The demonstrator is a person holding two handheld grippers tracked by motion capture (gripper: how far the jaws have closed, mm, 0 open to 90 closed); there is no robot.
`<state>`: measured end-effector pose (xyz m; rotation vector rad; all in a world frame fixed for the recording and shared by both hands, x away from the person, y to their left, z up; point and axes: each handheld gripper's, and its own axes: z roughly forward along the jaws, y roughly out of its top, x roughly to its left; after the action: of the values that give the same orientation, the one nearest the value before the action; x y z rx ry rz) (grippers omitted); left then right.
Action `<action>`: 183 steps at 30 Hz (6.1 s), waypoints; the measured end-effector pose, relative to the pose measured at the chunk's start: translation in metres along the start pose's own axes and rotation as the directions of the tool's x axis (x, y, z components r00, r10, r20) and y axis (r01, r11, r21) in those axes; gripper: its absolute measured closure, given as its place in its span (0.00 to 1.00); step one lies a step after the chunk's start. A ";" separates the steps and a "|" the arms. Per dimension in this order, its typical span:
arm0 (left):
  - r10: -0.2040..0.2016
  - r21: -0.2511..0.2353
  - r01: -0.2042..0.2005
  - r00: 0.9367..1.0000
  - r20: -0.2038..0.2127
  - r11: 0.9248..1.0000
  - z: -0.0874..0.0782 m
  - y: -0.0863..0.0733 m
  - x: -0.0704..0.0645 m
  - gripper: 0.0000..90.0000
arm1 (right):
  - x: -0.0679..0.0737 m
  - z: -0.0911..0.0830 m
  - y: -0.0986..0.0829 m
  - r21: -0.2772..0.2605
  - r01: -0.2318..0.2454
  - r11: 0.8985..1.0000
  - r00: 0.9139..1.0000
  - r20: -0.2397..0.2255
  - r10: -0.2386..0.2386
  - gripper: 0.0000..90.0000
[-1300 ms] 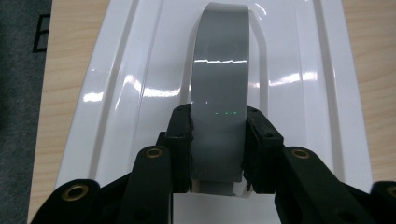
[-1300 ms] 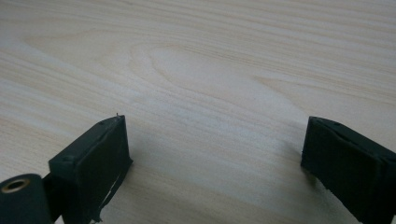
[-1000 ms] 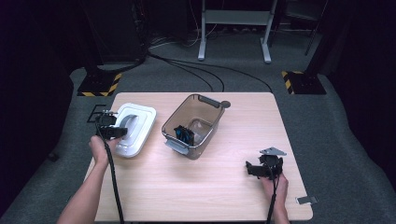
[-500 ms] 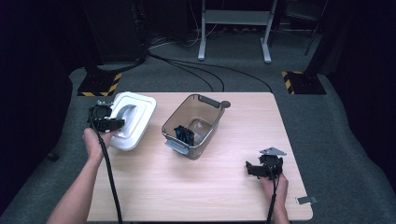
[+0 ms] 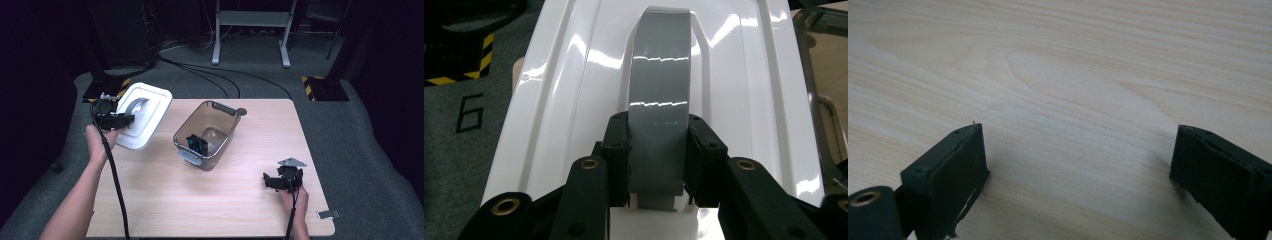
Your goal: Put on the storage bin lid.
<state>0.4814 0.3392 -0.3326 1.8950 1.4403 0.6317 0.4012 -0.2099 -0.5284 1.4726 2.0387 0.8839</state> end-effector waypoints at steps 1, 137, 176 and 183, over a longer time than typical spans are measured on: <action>0.000 -0.007 0.000 1.000 0.004 1.000 -0.001 0.002 -0.002 0.75 | 0.000 0.000 0.000 0.000 0.000 1.000 1.000 0.000 0.000 0.07; 0.184 0.197 -0.253 0.933 0.310 0.947 0.070 0.042 -0.191 0.49 | 0.000 0.000 0.000 0.000 0.001 1.000 1.000 0.000 -0.001 0.08; 0.255 0.051 -0.264 0.957 0.138 0.963 -0.001 -0.018 -0.112 0.08 | 0.000 0.000 0.000 0.000 0.001 1.000 1.000 0.000 -0.001 0.08; 0.239 0.042 -0.243 0.968 0.083 0.969 -0.006 -0.055 -0.091 0.05 | 0.000 0.000 0.000 0.001 0.001 1.000 1.000 0.000 -0.001 0.08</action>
<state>0.4168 0.2626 -0.3681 2.1320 1.1984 0.6305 0.4009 -0.2099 -0.5283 1.4716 2.0397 0.8831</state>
